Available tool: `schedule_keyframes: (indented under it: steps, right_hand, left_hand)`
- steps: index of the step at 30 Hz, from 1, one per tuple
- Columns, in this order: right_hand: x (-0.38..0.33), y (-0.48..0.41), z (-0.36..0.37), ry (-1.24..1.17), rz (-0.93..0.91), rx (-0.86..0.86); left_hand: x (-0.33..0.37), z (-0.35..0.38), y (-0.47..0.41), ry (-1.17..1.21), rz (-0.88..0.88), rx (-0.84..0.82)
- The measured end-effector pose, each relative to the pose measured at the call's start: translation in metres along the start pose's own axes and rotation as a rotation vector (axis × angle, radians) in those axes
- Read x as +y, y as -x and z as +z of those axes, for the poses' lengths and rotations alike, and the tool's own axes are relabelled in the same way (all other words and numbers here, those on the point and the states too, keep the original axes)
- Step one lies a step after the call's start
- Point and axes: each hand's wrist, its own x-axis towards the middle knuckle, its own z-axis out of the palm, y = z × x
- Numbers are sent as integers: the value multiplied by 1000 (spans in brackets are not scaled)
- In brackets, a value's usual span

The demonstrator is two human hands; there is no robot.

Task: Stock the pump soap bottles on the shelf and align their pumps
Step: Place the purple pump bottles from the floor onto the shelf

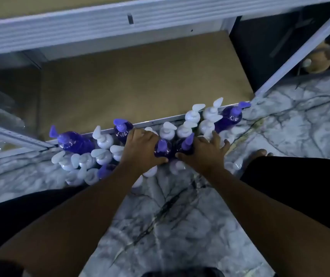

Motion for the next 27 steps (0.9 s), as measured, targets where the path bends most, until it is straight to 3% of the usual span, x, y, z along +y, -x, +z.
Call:
schedule_keyframes:
  steps: [8, 18, 27]
  right_hand:
    - [-4, -19, 4, 106, 11, -6]
    - [-2, -26, 9, 93, 0, -4]
    - [-7, -28, 7, 97, 25, -29]
  left_hand:
    - [0, 12, -7, -120, 55, 70]
    - [7, 7, -25, -159, 33, -218]
    - [5, 10, -26, -88, 26, -194]
